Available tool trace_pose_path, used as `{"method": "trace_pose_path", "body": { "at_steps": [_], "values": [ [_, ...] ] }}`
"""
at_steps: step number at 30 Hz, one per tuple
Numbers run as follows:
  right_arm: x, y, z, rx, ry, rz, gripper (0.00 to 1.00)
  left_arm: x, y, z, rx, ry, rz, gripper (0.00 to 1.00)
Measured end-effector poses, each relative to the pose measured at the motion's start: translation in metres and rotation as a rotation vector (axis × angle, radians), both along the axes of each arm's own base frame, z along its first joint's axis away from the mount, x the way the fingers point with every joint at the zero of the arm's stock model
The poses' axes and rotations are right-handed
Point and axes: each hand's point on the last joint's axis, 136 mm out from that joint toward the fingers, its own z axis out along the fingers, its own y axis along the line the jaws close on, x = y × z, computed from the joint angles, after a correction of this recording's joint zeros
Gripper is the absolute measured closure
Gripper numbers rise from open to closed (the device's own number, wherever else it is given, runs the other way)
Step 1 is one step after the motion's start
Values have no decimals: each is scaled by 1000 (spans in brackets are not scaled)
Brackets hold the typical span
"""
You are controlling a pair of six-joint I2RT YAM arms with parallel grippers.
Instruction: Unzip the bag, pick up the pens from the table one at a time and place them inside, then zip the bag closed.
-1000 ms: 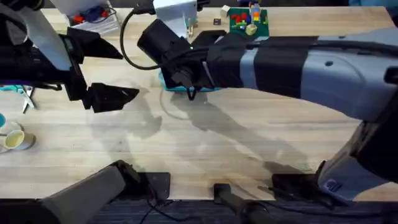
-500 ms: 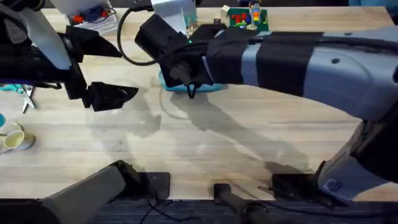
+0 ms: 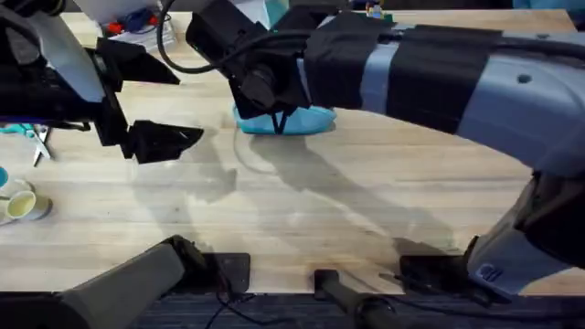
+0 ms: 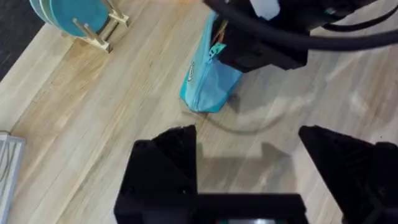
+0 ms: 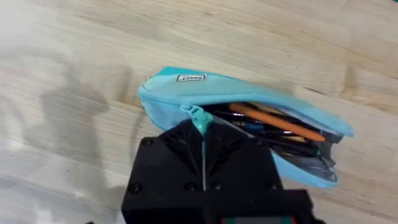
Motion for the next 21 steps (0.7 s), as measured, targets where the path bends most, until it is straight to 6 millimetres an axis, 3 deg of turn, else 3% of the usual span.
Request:
{"method": "trace_pose_path", "body": {
  "at_steps": [13, 21],
  "values": [
    [-1, -1, -1, -7, 5, 0, 971, 10, 6, -1, 30, -47, -2, 5],
    [-1, -1, -1, -7, 5, 0, 971, 25, 16, -22, -7, 9, -3, 6]
  ]
}}
